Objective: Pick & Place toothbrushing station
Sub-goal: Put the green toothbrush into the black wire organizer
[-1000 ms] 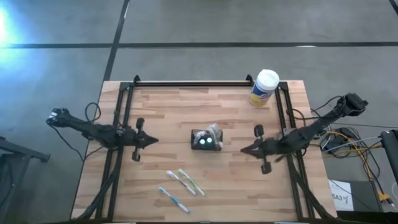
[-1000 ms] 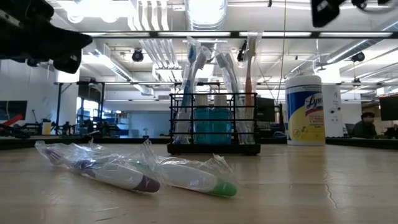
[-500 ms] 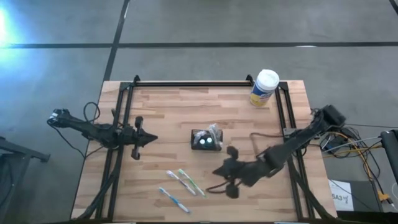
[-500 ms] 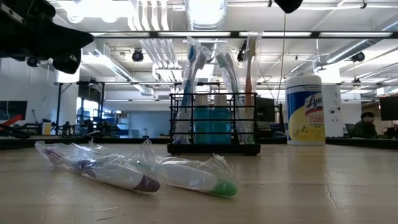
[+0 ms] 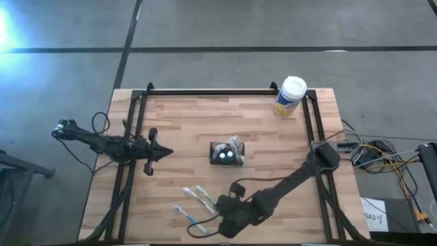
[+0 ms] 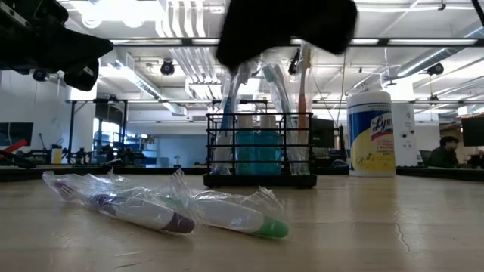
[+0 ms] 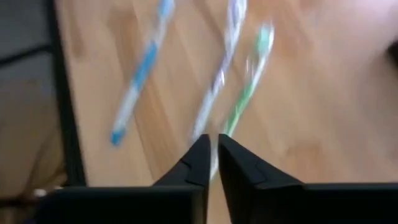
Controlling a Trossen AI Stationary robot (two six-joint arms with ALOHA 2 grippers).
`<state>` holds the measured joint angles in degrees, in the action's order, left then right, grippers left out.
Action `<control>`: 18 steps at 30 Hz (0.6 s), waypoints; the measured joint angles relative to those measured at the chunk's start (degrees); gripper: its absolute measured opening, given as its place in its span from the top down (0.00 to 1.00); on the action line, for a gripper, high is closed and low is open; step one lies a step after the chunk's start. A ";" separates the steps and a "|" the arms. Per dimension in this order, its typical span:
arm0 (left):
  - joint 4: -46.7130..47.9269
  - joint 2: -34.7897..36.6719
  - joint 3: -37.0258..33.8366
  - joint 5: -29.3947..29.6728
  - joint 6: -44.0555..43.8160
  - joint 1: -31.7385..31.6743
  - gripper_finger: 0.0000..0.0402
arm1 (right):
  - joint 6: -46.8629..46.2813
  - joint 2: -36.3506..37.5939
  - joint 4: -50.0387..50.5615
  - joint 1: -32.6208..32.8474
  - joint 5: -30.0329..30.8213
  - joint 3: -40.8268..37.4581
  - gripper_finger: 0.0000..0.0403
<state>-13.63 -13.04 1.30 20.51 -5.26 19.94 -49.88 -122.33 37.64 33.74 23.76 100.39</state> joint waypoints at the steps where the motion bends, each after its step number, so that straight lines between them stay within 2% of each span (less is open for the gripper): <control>1: 0.00 0.00 0.00 0.00 0.01 0.00 0.97 | -1.77 -1.84 2.71 0.02 -0.83 1.86 0.90; 10: -0.02 0.00 0.00 -0.38 0.02 0.00 0.98 | -4.19 -15.10 10.23 -1.34 -4.80 15.99 0.62; 14: -0.01 -0.04 -0.02 -1.55 0.01 0.00 0.97 | -5.15 -19.11 15.31 -2.20 -4.92 21.39 0.56; 18: 0.00 -0.04 -0.04 -1.79 0.02 0.02 0.97 | -6.52 -20.16 20.59 -2.81 -4.03 25.98 0.55</control>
<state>-13.63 -13.08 1.26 18.72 -5.23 19.97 -56.40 -142.50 58.23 30.93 19.73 126.37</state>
